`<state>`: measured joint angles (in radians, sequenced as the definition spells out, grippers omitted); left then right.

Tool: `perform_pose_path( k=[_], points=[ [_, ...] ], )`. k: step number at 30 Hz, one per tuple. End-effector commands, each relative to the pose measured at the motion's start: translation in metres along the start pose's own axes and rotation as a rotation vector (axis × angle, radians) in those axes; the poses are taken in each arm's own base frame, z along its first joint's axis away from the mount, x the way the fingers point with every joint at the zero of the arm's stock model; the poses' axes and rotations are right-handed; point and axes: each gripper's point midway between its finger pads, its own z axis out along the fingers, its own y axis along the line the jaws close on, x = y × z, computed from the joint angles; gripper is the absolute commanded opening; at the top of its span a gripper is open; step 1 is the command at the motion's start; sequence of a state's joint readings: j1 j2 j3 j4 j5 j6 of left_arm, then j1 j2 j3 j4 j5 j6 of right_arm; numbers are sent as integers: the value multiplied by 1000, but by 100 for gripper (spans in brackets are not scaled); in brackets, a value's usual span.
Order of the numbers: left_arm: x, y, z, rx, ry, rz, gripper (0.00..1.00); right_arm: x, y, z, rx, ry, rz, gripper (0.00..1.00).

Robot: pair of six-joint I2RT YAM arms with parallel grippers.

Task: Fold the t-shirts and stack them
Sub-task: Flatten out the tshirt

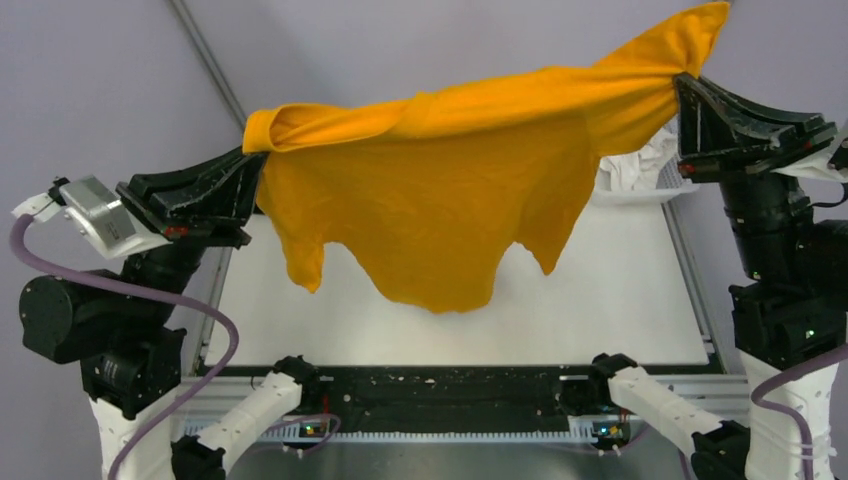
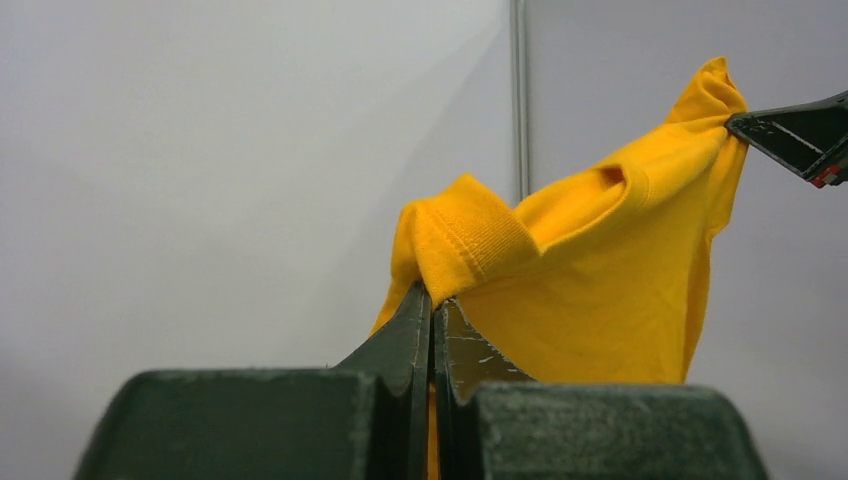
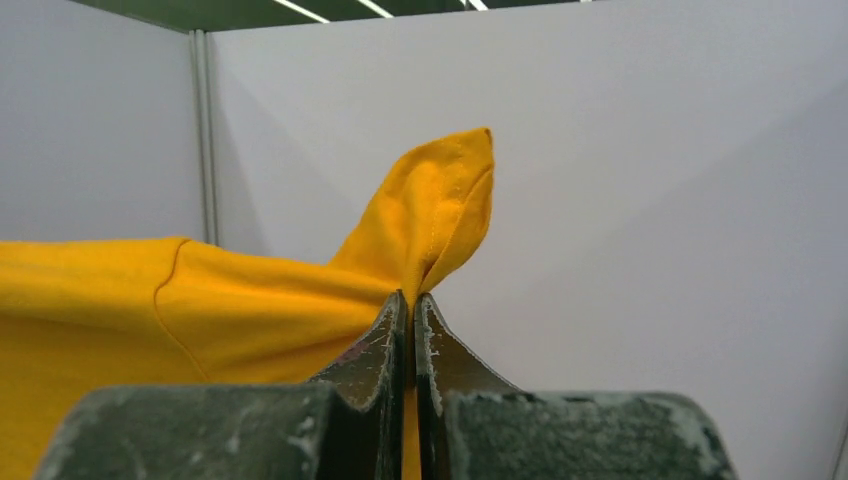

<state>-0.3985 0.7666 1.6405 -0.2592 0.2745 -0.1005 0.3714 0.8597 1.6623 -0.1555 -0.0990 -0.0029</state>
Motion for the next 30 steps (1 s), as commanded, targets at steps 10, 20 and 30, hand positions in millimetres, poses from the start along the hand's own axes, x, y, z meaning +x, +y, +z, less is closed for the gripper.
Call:
perform_pose_path(
  k=[10, 20, 30],
  points=[
    [175, 136, 79, -546, 415, 23, 0, 133, -96, 69, 448, 296, -218, 0],
    [507, 207, 1, -853, 1159, -97, 71, 458, -148, 50, 452, 829, -156, 12],
    [547, 179, 14, -660, 1175, -223, 99, 553, -132, 6, 482, 1045, 23, 99]
  ],
)
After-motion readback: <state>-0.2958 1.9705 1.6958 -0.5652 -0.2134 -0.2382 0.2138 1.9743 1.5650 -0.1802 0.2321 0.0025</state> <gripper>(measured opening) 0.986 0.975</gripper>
